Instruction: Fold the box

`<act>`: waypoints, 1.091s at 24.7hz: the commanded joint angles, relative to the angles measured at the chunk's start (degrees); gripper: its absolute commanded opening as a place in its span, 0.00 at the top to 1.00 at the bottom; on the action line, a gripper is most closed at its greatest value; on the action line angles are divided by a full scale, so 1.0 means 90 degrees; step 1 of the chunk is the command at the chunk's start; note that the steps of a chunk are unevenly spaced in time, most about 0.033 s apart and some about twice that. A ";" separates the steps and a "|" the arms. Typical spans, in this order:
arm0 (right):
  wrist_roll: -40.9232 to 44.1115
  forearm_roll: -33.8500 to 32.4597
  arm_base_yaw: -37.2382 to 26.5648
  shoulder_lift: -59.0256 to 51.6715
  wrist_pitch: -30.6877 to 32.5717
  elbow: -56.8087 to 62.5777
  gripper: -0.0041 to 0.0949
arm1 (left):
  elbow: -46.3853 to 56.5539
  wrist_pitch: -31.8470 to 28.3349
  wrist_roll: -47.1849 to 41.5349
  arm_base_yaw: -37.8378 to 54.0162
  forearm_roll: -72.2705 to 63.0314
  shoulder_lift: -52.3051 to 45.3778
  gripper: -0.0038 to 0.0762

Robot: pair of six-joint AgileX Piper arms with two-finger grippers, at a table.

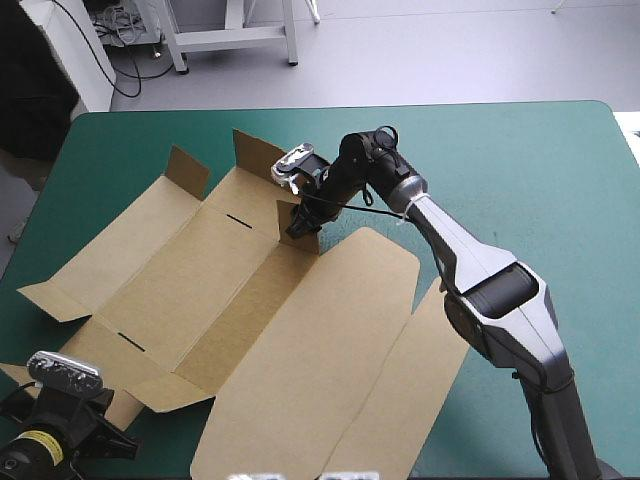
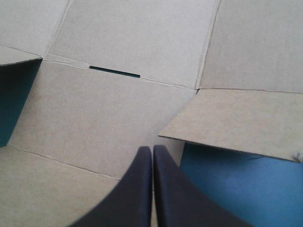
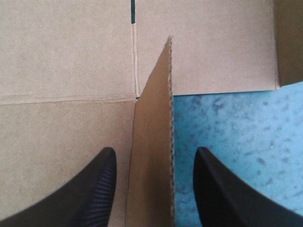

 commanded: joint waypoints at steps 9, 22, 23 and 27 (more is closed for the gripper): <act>-0.0045 0.0193 -0.0017 -0.0168 0.0074 -0.0185 0.98 | -0.0131 -0.0275 -0.0057 -0.0010 0.0091 0.0098 0.96; -0.1437 -0.0893 -0.0030 -0.0192 -0.0297 -0.0580 0.98 | -0.0131 -0.0266 -0.0057 -0.0010 0.0067 0.0098 0.96; -0.1883 -0.0893 -0.0030 -0.0192 -0.0297 -0.0662 0.98 | -0.0131 -0.0266 -0.0057 -0.0010 0.0067 0.0098 0.96; -0.3784 -0.0534 -0.0030 -0.0192 -0.0425 -0.1155 0.98 | -0.0131 -0.0266 -0.0057 -0.0010 0.0067 0.0098 0.96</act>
